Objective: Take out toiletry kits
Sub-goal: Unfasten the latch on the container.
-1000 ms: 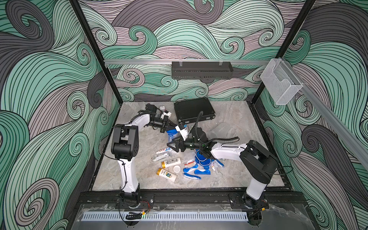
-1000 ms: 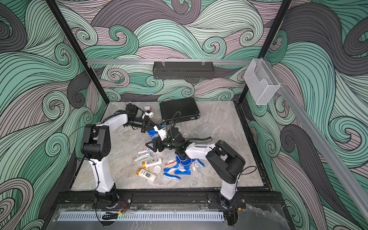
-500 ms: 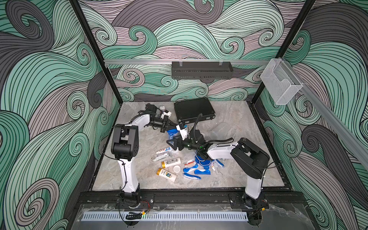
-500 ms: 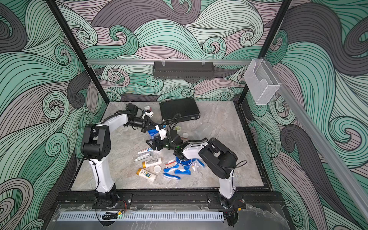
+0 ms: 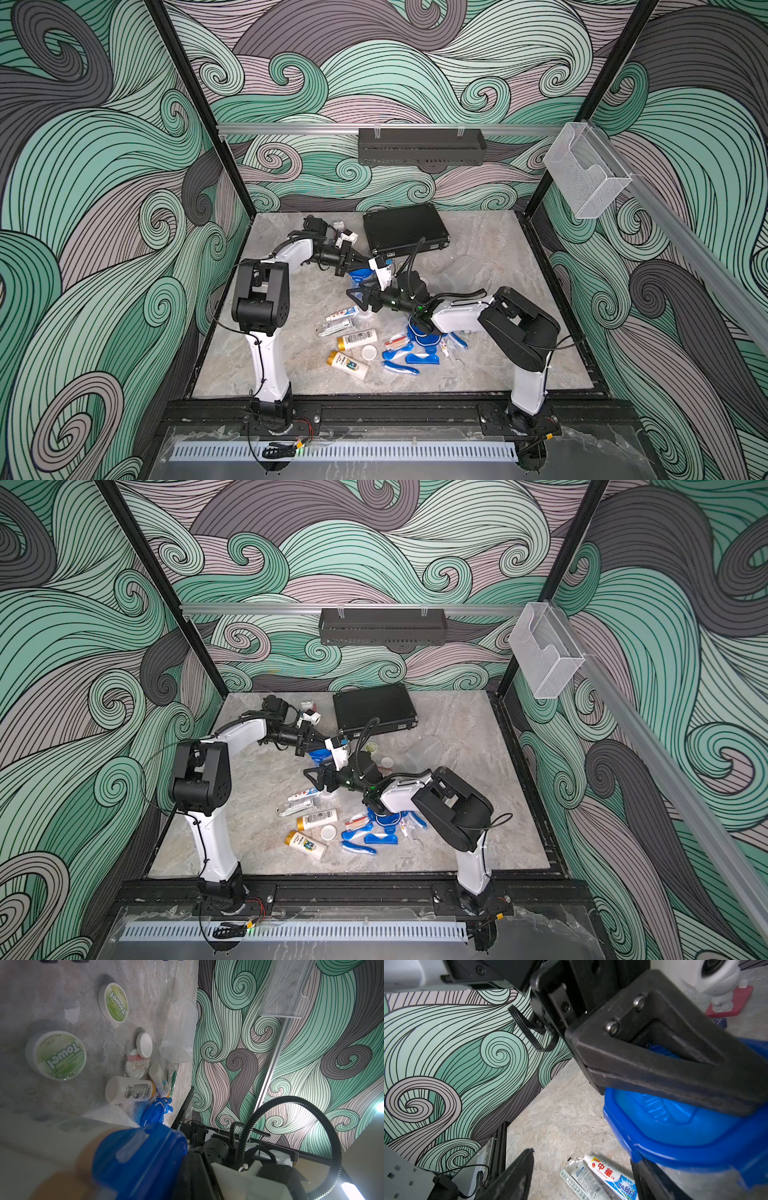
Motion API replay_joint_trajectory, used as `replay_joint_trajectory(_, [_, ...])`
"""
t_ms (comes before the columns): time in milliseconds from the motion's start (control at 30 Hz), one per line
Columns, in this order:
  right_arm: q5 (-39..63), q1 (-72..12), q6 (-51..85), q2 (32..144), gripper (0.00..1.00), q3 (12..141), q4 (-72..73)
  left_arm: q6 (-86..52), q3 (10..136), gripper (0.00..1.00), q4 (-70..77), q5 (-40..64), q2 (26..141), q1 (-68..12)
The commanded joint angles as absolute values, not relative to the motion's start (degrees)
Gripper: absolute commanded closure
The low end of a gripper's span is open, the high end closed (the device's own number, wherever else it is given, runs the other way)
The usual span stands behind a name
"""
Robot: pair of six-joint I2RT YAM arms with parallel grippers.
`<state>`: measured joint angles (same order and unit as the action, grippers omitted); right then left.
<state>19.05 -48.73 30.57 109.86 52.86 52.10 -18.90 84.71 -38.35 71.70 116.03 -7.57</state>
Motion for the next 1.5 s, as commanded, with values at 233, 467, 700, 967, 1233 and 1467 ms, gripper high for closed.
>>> replay_joint_trajectory(233, [24.56,-48.23,31.2,111.47,0.26,53.16,74.79,-19.07,80.75,1.0,-42.63,61.61,120.65,-9.05])
replay_joint_trajectory(467, [29.11,-48.34,30.97,112.42,0.27,54.03,80.42,-19.09,80.84,1.0,-42.72,61.45,120.86,-9.03])
replay_joint_trajectory(700, [30.13,-48.52,29.03,112.37,0.27,54.38,80.42,-19.17,80.82,1.0,-42.73,61.24,121.31,-9.14])
replay_joint_trajectory(967, [29.86,-48.78,27.94,112.75,0.25,54.38,80.43,-19.26,80.81,1.0,-42.78,60.47,121.45,-9.31])
replay_joint_trajectory(1233, [24.8,-48.43,25.35,114.55,0.23,50.85,79.98,-18.92,79.68,1.0,-43.51,59.55,120.02,-9.36])
replay_joint_trajectory(1467, [22.44,-48.16,23.05,114.37,0.22,47.97,80.42,-24.96,71.92,1.0,-35.64,57.74,114.76,-9.54])
